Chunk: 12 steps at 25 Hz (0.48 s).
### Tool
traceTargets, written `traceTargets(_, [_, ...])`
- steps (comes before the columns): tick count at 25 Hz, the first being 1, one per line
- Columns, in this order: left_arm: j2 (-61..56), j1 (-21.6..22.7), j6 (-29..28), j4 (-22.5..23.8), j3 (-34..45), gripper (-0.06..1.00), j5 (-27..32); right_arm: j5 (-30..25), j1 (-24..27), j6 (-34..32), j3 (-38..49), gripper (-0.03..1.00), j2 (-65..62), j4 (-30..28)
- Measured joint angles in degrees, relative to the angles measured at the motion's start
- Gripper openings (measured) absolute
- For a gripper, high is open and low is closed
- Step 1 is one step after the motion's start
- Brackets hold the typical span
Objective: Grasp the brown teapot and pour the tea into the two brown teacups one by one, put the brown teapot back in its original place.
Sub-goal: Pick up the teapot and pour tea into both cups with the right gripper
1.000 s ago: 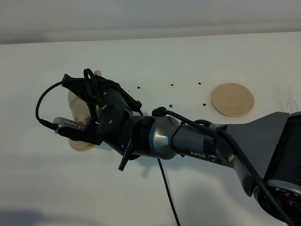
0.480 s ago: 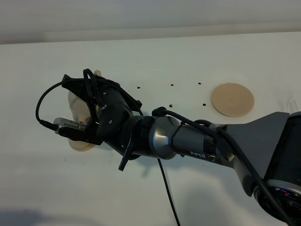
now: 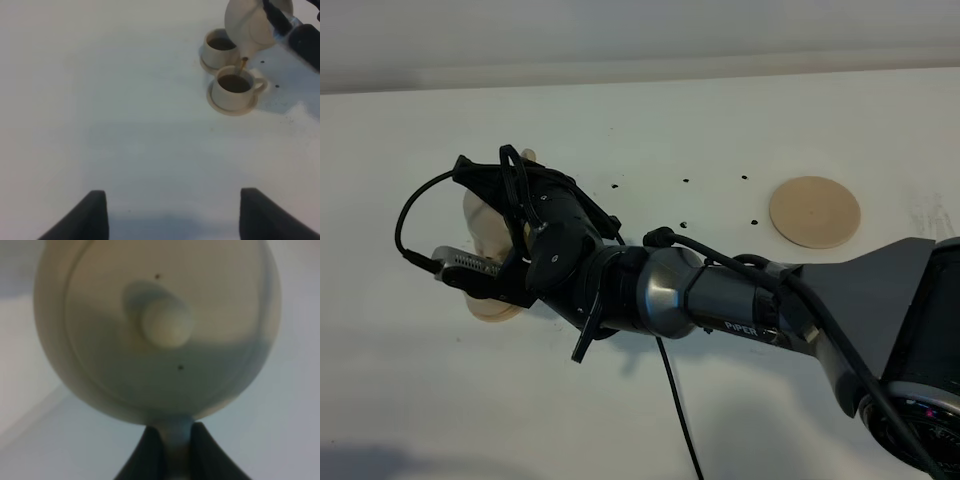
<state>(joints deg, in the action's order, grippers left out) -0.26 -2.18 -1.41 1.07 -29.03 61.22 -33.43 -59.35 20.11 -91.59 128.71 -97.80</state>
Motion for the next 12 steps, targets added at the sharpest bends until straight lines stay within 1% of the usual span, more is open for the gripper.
traceTargets(8, [0.0, 0.0, 0.0, 0.0, 0.0, 0.53, 0.0, -0.3, 0.0, -0.2, 0.0, 0.09, 0.0, 4.3])
traceTargets(12, [0.0, 0.0, 0.0, 0.0, 0.0, 0.53, 0.0, -0.4, 0.0, -0.4, 0.0, 0.09, 0.0, 8.2])
